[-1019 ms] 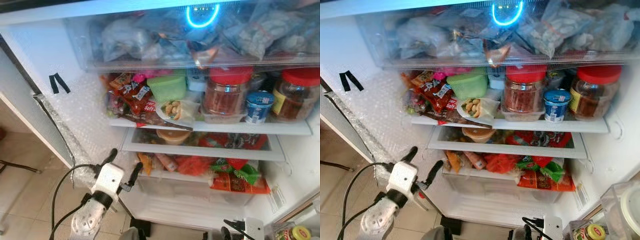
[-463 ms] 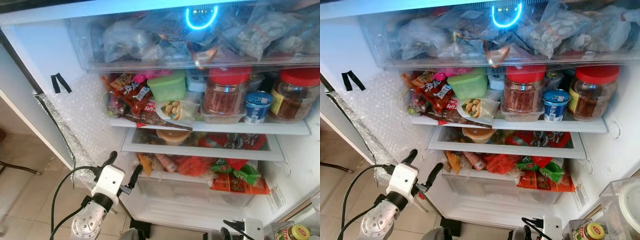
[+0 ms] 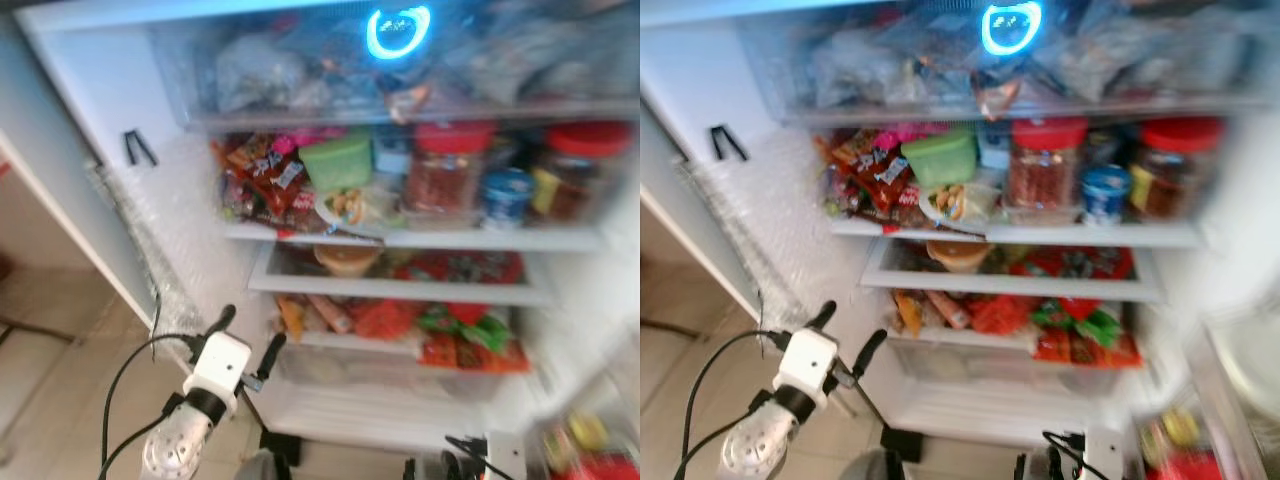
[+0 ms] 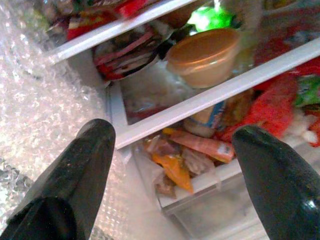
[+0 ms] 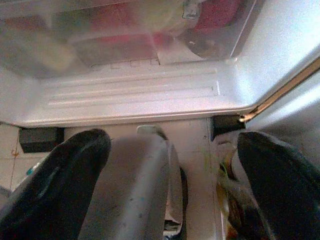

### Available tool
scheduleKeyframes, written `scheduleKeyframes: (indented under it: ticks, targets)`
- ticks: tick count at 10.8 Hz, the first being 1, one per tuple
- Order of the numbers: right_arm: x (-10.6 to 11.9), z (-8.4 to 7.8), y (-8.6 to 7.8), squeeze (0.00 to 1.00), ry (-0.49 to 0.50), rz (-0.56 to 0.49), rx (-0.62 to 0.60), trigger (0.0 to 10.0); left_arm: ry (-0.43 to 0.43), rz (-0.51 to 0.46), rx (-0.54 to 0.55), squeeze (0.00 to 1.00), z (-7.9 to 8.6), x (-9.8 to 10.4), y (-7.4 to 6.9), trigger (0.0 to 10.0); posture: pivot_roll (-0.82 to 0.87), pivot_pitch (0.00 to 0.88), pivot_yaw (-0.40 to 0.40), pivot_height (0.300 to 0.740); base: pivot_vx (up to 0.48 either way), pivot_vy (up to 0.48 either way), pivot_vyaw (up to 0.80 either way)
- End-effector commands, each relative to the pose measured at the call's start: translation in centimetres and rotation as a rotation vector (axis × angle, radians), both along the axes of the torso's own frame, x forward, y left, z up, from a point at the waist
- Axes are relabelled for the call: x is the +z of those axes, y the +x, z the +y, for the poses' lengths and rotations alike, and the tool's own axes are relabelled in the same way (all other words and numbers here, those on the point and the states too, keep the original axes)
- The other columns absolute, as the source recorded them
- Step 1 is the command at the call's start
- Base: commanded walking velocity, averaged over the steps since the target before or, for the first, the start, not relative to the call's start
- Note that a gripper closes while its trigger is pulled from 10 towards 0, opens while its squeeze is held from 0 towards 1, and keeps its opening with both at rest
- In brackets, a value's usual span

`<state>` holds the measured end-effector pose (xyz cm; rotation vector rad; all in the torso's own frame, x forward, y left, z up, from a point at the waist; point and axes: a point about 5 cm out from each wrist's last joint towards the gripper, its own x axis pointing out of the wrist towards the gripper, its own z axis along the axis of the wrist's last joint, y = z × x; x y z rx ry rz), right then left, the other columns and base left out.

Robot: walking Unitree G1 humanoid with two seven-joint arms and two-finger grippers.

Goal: Restocking fridge

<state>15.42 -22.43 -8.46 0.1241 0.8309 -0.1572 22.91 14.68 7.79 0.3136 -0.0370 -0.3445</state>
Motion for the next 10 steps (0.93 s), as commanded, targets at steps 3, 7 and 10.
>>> scheduleKeyframes:
  ticks: [3, 7, 10]
  targets:
    - [-0.9, 0.7, -1.7, 0.0, 0.031, 0.063, -0.022, 10.0, -0.02, 0.026, 0.067, 0.0, 1.2, 0.0, 0.3, 10.0, -0.17, 0.0, 0.131, 0.65, -0.114, 0.0, 0.0]
    - [-0.9, 0.8, -1.7, 0.0, 0.035, 0.061, -0.024, 10.0, -0.061, 0.148, 0.196, 0.0, 3.9, -2.3, 0.3, 10.0, -0.17, 0.0, 0.13, 0.65, 0.0, 0.0, 0.0]
    - [-0.9, 0.8, -1.6, 0.0, 0.038, 0.062, -0.023, 10.0, -0.116, 0.282, 0.345, 0.0, 6.2, -5.9, -0.8, 10.0, -0.16, 0.0, 0.126, 0.65, 0.0, 0.141, 0.0]
